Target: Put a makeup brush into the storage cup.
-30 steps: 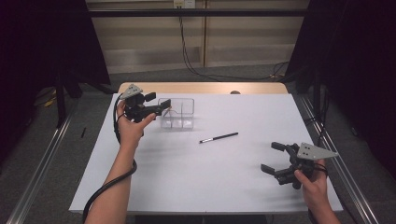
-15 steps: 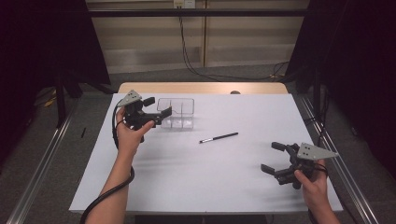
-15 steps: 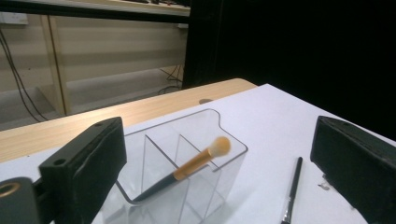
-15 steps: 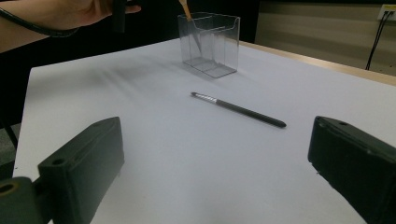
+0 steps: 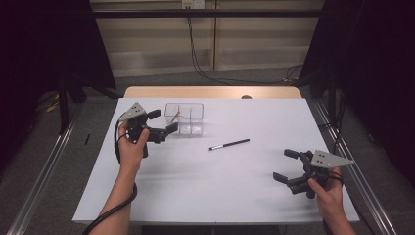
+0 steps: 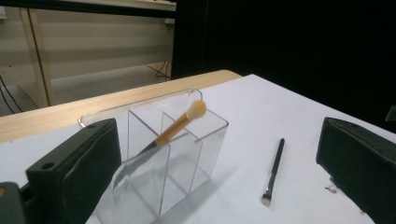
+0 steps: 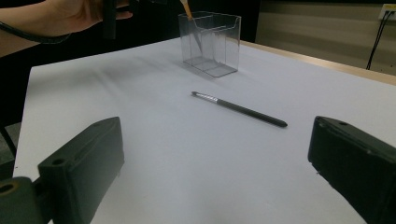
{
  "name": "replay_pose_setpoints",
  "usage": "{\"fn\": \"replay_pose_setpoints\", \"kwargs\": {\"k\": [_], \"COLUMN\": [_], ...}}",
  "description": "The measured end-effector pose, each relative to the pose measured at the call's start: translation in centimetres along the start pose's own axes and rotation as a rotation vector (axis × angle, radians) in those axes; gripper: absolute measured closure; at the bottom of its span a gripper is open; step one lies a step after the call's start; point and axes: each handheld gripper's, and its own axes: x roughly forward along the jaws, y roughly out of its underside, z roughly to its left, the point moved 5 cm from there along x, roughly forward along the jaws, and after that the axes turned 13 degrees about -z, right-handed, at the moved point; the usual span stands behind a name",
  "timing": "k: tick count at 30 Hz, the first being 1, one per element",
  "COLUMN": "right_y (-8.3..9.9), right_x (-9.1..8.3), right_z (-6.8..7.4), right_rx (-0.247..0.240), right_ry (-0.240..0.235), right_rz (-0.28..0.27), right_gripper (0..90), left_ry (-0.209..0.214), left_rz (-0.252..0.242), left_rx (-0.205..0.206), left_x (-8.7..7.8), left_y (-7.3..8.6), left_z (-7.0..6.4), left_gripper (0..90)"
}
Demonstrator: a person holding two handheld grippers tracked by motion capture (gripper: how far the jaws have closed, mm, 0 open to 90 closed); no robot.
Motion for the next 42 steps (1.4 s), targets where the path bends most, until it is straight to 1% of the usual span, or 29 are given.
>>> {"fn": "replay_pose_setpoints", "kwargs": {"k": [3,5,11,16,27,28,29,31,34,35,38,39,40,42], "right_y": [0.0,0.0,0.0,0.0,-0.1,-0.1,-0.1,-0.1,-0.1,-0.1,-0.1,-0.1,-0.1,-0.1], "right_x": [0.0,0.1,0.1,0.0,0.0,0.0,0.0,0.0,0.0,0.0,0.0,0.0,0.0,0.0], "right_z": [0.0,0.0,0.1,0.1,0.0,0.0,0.1,0.1,0.1,0.1,0.1,0.1,0.1,0.1], "right_rx": [-0.001,-0.001,0.000,-0.002,-0.004,-0.004,-0.004,-0.005,-0.006,-0.005,-0.007,-0.006,-0.005,-0.006], "right_ry": [0.000,0.000,-0.001,0.002,0.006,0.005,0.004,0.002,0.003,0.005,0.004,0.005,0.006,0.006], "right_rz": [0.002,0.003,0.003,-0.001,-0.002,-0.002,-0.002,0.000,-0.001,-0.002,0.000,-0.001,-0.001,-0.001], "right_gripper": [3.1,3.1,3.0,3.1,3.1,3.1,3.1,3.1,3.1,3.1,3.1,3.1,3.1,3.1], "left_ry": [0.008,0.018,0.029,0.058,0.068,0.072,0.084,0.094,0.094,0.094,0.097,0.093,0.090,0.096], "left_rz": [-0.006,-0.006,-0.009,-0.016,-0.022,-0.031,-0.030,-0.023,-0.014,-0.017,-0.016,-0.018,-0.018,-0.015], "left_rx": [0.004,-0.002,0.006,0.008,0.013,0.009,0.008,0.017,0.024,0.016,0.022,0.016,0.022,0.022], "left_x": [-0.4,-0.7,-1.4,-2.2,-4.0,-4.1,-4.3,-4.6,-5.1,-5.3,-5.9,-6.1,-6.2,-6.6], "left_y": [0.3,0.4,0.8,0.9,1.3,1.3,1.3,1.4,1.5,1.5,1.6,1.7,1.8,2.0], "left_z": [-0.2,-0.3,-0.8,-1.5,-1.9,-2.0,-2.1,-2.3,-2.3,-2.4,-2.4,-2.5,-2.5,-2.7], "left_gripper": [0.0,0.0,0.0,0.0,0.0,0.0,0.0,0.0,0.0,0.0,0.0,0.0,0.0,0.0]}}
